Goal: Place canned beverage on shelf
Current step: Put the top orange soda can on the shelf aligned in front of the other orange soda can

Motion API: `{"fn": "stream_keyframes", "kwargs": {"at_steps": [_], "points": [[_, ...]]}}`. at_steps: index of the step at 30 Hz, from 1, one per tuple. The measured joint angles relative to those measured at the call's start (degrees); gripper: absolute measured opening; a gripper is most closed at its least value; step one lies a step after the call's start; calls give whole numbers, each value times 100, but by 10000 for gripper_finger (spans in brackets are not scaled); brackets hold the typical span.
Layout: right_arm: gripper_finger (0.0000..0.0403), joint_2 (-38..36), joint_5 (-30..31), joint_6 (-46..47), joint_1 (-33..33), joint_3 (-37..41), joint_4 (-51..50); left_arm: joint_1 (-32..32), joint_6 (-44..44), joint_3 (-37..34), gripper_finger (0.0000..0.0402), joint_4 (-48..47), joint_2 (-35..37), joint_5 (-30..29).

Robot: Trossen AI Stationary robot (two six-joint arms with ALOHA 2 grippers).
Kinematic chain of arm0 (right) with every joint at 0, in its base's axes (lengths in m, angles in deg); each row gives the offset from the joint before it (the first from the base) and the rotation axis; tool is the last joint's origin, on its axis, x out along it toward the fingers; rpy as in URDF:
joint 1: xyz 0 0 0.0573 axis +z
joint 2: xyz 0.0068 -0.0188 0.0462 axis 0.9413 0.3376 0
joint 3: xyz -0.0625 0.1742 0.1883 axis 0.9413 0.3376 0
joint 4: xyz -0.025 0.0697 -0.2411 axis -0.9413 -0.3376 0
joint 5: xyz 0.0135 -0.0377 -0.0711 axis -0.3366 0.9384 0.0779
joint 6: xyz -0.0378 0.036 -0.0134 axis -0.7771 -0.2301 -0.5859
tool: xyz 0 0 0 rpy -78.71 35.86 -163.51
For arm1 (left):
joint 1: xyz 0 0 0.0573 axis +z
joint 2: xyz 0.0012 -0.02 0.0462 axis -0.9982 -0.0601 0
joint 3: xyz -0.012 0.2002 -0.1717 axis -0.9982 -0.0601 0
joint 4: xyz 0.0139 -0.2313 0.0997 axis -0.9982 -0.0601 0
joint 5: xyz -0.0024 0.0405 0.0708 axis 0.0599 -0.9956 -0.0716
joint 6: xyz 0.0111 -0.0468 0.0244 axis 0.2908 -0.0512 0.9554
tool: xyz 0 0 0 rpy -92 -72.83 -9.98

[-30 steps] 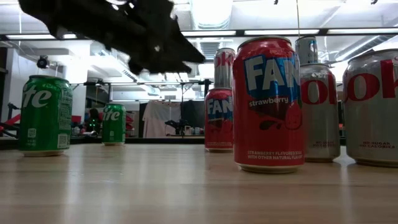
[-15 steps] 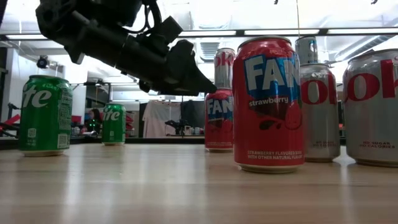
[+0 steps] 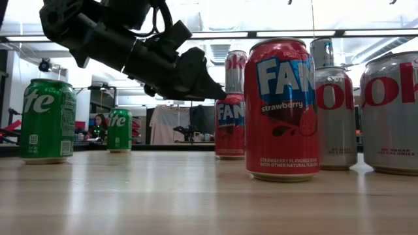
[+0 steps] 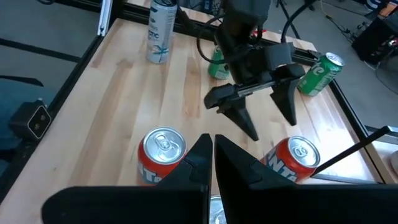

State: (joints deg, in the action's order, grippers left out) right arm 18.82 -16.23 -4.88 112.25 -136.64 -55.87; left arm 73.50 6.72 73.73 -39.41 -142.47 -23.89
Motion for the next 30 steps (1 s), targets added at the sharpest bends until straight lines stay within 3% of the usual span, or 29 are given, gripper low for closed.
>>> {"fn": "stream_keyframes", "kwargs": {"at_steps": [7,13,20,30], "points": [[9,0,431,-80,-2,71,23,210,103,-4,381,550,-392,-89],[9,0,438,-76,-2,94,27,400,310,-4,382,1376,-779,256],[9,0,444,-198,-30,96,139,407,644,-4,382,2164,-1124,261],[9,-2,442,-361,-256,99,156,468,763,409,382,2239,-1636,291]]}}
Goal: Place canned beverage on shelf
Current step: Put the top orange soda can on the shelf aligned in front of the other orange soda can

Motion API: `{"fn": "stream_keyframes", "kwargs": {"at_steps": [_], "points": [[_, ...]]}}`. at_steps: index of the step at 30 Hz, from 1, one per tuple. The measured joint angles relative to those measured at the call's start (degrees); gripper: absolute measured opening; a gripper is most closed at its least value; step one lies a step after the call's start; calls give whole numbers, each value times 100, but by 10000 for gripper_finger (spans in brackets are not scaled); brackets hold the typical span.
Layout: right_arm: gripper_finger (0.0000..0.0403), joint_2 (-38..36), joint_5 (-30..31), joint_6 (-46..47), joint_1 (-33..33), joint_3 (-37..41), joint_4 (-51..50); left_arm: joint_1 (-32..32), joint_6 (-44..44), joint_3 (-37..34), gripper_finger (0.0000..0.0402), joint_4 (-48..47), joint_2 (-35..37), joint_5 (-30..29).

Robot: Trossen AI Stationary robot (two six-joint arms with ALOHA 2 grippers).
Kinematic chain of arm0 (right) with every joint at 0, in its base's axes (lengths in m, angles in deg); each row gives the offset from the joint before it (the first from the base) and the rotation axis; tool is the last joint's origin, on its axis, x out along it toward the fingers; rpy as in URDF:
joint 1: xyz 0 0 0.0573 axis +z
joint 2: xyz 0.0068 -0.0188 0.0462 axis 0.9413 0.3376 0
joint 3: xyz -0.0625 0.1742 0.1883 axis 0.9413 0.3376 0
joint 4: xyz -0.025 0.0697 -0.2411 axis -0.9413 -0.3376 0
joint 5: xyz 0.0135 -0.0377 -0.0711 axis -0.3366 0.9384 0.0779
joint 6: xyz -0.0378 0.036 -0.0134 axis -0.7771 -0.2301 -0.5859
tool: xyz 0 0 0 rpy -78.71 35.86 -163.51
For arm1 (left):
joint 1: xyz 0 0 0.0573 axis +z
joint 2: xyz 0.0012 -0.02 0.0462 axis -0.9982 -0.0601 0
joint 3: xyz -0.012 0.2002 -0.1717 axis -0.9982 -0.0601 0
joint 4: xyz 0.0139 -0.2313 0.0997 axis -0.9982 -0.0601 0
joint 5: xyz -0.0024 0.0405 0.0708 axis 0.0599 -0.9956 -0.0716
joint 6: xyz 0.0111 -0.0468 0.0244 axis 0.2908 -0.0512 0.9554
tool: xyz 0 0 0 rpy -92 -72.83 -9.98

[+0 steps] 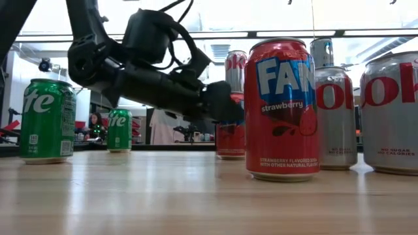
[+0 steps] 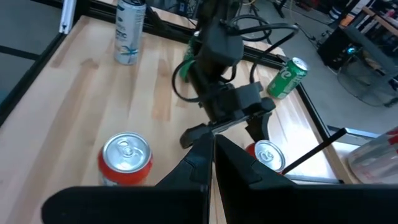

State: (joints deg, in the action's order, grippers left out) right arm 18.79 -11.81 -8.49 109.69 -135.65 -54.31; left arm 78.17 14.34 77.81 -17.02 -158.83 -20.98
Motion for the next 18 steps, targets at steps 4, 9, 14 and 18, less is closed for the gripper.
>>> {"fn": "stream_keyframes", "kwargs": {"at_steps": [4,9,14,18], "points": [[9,0,-1,-8,-102,0,-6,39,73,154,379,-2,-137,-73],[9,0,-4,-71,-193,0,-5,164,-50,225,358,-18,-230,-64],[9,0,-11,-74,-234,0,-4,191,-96,229,320,-30,-258,-86],[9,0,-9,-81,-235,0,17,131,-32,218,285,-98,-159,-76]]}}
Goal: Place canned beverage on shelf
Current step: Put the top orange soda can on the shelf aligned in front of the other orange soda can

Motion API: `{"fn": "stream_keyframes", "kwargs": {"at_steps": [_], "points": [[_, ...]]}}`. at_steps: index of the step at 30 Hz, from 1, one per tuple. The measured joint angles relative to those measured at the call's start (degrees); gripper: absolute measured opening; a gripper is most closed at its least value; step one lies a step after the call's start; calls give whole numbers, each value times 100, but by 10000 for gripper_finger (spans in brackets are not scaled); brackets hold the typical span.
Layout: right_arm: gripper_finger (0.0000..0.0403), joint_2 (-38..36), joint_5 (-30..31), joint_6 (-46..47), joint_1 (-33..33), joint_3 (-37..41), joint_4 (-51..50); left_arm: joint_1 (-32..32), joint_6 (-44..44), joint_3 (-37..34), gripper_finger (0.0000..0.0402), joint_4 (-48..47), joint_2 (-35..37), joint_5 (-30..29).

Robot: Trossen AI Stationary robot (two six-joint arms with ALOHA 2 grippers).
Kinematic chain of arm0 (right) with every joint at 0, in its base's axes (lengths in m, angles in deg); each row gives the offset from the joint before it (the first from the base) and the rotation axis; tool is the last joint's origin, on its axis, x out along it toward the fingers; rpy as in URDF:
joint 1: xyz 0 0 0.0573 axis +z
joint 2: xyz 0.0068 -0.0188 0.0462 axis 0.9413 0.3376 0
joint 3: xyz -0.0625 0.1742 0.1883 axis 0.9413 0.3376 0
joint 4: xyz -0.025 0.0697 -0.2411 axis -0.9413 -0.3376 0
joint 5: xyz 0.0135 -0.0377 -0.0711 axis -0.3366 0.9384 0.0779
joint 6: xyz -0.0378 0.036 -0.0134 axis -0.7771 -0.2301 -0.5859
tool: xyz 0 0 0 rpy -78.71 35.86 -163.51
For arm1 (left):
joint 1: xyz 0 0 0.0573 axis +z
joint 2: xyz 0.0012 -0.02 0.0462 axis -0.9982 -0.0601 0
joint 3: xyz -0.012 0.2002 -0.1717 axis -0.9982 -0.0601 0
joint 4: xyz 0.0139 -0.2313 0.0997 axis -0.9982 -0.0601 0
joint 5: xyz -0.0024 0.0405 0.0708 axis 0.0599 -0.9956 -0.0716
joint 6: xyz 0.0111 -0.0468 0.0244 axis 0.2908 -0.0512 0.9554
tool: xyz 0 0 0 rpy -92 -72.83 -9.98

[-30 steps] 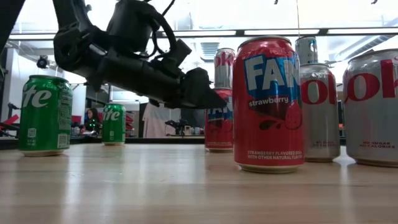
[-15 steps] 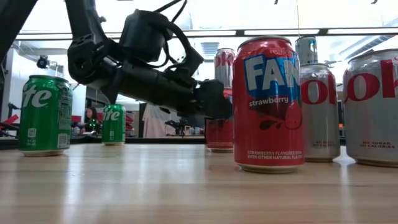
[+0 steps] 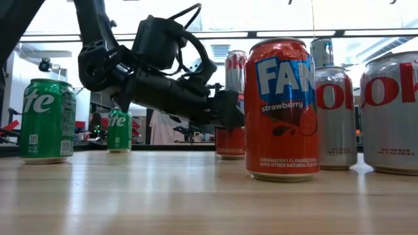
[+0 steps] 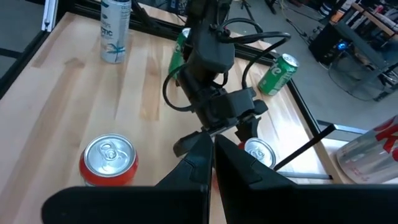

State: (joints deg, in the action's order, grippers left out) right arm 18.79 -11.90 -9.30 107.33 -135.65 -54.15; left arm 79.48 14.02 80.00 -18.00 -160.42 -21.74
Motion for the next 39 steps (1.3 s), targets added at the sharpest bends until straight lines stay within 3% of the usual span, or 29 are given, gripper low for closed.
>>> {"fn": "stream_keyframes", "kwargs": {"at_steps": [6,12,22,34,39], "points": [[9,0,-5,-3,-189,0,286,-168,255,-34,285,-494,602,19],[9,20,-37,142,-446,24,412,-510,717,-148,285,-994,1680,30],[9,381,-347,-736,-853,317,2001,-1070,632,-179,285,-2317,3426,31],[10,942,-353,-967,-1262,249,2884,-1267,604,-179,285,-2773,3559,32],[37,984,-354,-1008,-1273,249,3273,-1265,621,-179,285,-2833,3479,-123]]}}
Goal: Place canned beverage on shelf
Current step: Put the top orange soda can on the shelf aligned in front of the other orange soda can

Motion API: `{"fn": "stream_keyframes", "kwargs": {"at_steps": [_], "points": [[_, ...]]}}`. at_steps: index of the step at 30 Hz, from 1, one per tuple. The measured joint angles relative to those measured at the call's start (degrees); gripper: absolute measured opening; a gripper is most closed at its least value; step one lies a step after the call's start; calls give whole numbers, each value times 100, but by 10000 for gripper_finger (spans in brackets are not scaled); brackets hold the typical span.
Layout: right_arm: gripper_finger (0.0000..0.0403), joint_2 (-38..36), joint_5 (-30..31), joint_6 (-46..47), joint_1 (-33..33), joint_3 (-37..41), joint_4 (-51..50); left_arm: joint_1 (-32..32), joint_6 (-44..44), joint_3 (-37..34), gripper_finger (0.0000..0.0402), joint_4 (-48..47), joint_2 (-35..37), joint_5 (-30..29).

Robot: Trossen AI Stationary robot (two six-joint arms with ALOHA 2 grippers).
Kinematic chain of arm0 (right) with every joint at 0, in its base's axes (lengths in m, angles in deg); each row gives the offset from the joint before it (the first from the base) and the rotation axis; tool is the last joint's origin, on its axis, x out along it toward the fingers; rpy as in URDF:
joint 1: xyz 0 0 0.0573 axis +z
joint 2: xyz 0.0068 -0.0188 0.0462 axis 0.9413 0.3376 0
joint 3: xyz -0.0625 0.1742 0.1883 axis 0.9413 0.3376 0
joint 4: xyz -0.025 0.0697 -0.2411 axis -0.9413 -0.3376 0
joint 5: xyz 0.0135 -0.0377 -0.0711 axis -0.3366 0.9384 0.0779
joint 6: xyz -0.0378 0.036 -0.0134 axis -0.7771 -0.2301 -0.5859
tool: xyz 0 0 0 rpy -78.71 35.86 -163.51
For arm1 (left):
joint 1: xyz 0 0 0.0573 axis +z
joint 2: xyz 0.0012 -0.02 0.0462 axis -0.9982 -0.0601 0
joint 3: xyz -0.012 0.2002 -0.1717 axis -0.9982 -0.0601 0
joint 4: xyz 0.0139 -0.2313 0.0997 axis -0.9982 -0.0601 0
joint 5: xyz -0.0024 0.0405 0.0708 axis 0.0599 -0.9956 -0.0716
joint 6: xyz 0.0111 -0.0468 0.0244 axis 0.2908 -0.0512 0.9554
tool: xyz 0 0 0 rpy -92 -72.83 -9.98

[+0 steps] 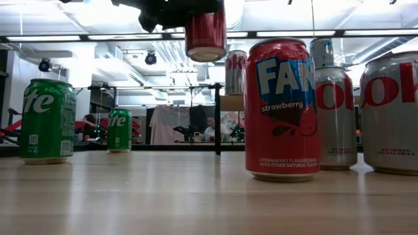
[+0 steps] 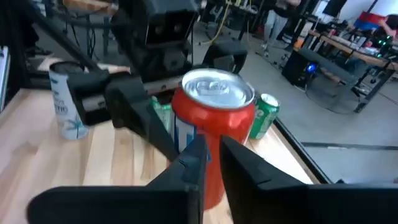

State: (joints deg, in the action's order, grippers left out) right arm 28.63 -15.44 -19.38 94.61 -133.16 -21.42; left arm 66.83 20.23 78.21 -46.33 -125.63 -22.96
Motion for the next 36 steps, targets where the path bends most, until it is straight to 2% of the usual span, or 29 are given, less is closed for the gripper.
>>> {"fn": "stream_keyframes", "kwargs": {"at_steps": [5,12,18,23,36], "points": [[106,-14,2,66,-20,-2,140,0,3,0,285,-57,0,-187],[250,225,3,874,-290,-7,176,2,1,0,285,13,0,-198],[343,417,-40,820,-456,-7,476,2,1,0,285,11,0,-194],[363,455,-694,729,-533,-7,665,13,1,0,285,13,-1,-193],[364,1055,-756,121,-915,-9,1736,7,18,2,294,84,-9,-186]]}}
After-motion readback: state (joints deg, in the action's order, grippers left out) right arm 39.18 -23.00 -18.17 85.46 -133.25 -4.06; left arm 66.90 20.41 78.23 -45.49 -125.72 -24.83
